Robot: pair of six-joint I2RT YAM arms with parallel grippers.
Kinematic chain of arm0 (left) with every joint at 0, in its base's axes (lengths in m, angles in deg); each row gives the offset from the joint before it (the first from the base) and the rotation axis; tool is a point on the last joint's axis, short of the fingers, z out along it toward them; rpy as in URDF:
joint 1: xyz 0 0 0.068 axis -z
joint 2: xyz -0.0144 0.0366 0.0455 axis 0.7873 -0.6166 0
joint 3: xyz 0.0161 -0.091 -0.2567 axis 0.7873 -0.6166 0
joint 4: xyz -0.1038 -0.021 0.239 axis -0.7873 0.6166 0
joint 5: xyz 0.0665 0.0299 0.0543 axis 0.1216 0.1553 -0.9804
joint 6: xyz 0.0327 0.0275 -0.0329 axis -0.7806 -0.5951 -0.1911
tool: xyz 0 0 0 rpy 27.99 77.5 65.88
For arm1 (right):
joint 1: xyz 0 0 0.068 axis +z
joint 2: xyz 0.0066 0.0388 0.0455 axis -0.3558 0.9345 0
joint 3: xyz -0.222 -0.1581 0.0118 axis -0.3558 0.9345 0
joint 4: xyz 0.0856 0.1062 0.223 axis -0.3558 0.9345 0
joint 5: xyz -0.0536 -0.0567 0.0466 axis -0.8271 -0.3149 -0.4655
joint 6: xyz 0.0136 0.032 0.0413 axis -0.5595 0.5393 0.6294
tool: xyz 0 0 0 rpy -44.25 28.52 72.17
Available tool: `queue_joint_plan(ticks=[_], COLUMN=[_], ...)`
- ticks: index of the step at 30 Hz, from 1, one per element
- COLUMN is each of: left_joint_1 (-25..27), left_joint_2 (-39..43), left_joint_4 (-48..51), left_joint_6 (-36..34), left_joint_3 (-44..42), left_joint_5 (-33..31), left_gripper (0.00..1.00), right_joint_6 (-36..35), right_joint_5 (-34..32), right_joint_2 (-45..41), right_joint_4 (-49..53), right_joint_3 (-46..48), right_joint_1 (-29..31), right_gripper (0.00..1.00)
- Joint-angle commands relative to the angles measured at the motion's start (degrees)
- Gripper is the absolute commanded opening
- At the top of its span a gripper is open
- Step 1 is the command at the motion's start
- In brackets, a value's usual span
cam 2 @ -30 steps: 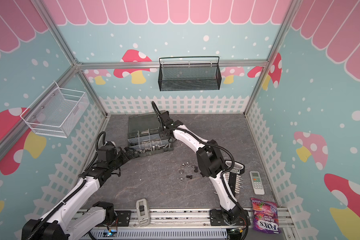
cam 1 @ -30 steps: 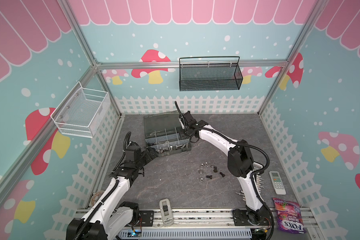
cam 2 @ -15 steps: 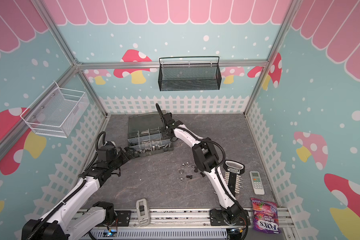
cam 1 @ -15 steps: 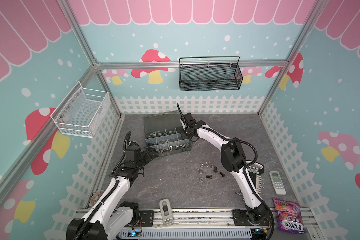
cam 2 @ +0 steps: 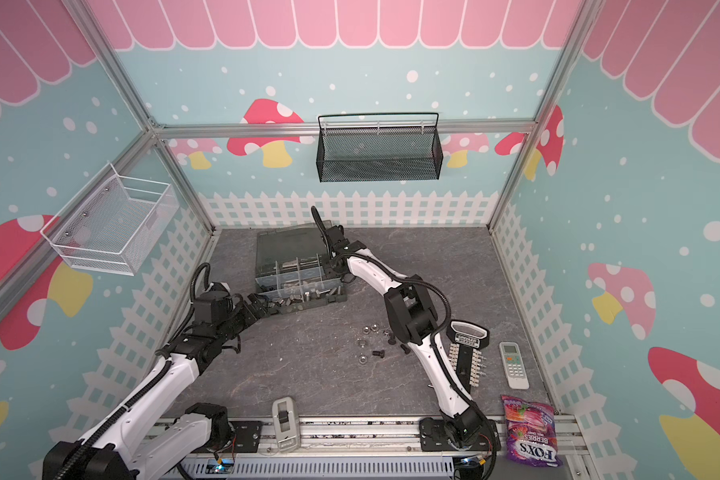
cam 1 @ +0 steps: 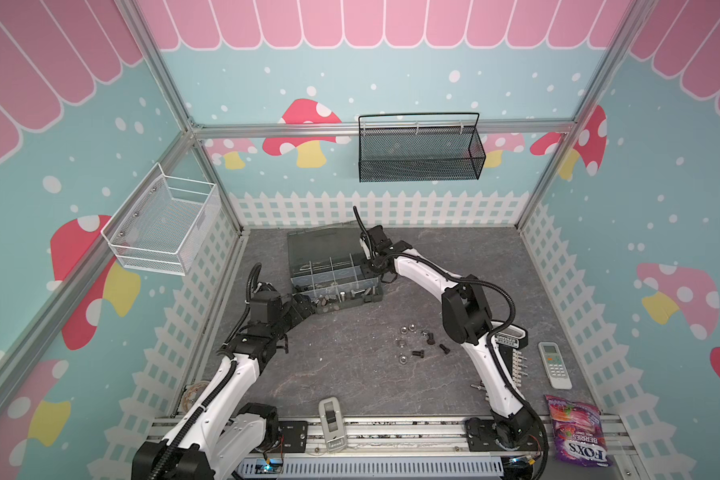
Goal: Sort the screws and nuts into containers
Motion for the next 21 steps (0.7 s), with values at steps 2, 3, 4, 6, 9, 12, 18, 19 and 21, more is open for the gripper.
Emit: queue_joint_plan(ticks=[2,3,4,6,9,12,18,19,21], left_joint_1=[-0.5,-0.5,-0.5,-0.5,-0.4,-0.4,-0.4,-0.4,-0.5], left_joint_2=[1.2,1.1,1.0,1.1,1.2,1.5,1.3,1.2,0.7], left_joint_4=[0.7,0.7,0.7,0.7,0.6,0.7,0.4,0.2,-0.1], left_joint_6=[0.3,0.3,0.4,0.4,0.4,0.5,0.4,0.3,0.3], left_joint_3=[-0.2,-0.2,-0.2,-0.3,-0.3,-0.5,-0.6,-0.6,-0.5], left_joint_5=[-1.2,-1.2,-1.1,-1.1,-1.0,-1.0,-1.1,-1.1,-0.7], left_gripper=[1.00,1.00,1.00,1.00,1.00,1.00,1.00,1.00,1.00], right_joint_6=[-0.8,-0.6,-0.4,0.3,1.7,3.5,7.9,8.7,10.7], right_joint_5=[-2.0,-2.2,-2.4,-2.8,-3.4,-4.5,-8.0,-8.5,-8.9], right_joint_2=[-6.6,-7.8,-9.1,-11.9,-16.9,-22.9,-36.2,-37.7,-41.2], right_joint_4=[1.8,1.8,1.7,1.0,-0.5,-1.4,-0.9,-0.3,1.6], right_joint_3=[1.1,2.4,3.6,7.3,14.5,23.1,40.9,43.0,47.9], right_joint_1=[-0.1,-0.1,0.0,0.0,0.0,-0.1,-0.1,-0.1,-0.2], right_gripper=[0.29,0.29,0.29,0.29,0.29,0.29,0.30,0.30,0.30])
